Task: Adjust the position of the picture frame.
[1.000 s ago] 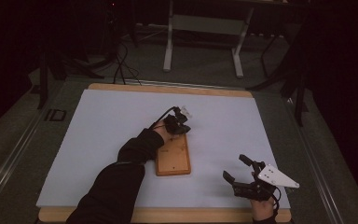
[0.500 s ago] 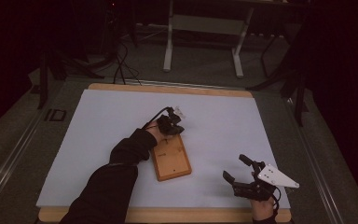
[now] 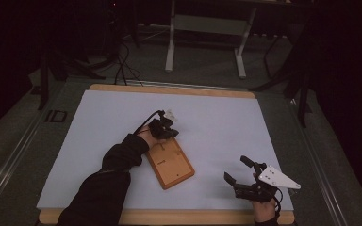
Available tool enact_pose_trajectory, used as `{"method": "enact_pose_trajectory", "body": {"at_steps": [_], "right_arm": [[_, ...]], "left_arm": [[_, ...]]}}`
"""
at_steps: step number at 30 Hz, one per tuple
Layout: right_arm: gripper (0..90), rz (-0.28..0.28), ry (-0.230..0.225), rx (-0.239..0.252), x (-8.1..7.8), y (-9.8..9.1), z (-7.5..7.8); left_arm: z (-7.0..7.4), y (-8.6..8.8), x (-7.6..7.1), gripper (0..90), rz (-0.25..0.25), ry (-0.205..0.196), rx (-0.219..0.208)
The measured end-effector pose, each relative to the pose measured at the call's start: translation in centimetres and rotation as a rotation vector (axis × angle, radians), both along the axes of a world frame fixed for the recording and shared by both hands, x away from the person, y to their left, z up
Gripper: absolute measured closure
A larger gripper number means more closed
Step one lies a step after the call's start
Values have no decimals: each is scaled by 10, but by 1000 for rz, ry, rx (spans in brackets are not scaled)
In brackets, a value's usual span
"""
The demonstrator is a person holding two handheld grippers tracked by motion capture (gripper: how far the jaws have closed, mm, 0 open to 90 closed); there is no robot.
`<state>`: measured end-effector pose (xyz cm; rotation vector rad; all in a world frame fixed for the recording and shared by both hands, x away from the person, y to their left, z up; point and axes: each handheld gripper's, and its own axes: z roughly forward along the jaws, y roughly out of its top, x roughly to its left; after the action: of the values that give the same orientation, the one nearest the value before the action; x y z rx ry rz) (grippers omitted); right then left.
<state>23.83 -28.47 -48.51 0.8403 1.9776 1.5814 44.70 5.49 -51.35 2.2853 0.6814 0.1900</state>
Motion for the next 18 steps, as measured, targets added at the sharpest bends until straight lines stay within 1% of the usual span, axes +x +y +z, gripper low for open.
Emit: {"method": "enact_pose_trajectory", "body": {"at_steps": [4, 5, 9, 10, 11, 14, 18], "right_arm": [[131, -2, 2, 0, 0, -1, 0], [130, -2, 1, 1, 0, -1, 0], [131, -3, -1, 4, 0, -1, 0], [131, -2, -1, 6, 0, -2, 0], [131, -3, -3, 4, 0, -1, 0], [131, -1, -2, 2, 0, -1, 0], [131, -2, 0, 3, 0, -1, 0]], "left_arm": [[3, -6, 2, 900, -8, -15, 28], [4, -7, 2, 900, -15, -12, 42], [1, -8, 1, 900, -21, -8, 58], [0, -8, 1, 900, -18, -4, 56], [-1, -7, 1, 900, -19, -5, 65], [-4, -6, 0, 900, -14, 1, 58], [-3, -5, -1, 900, -14, -2, 69]]}}
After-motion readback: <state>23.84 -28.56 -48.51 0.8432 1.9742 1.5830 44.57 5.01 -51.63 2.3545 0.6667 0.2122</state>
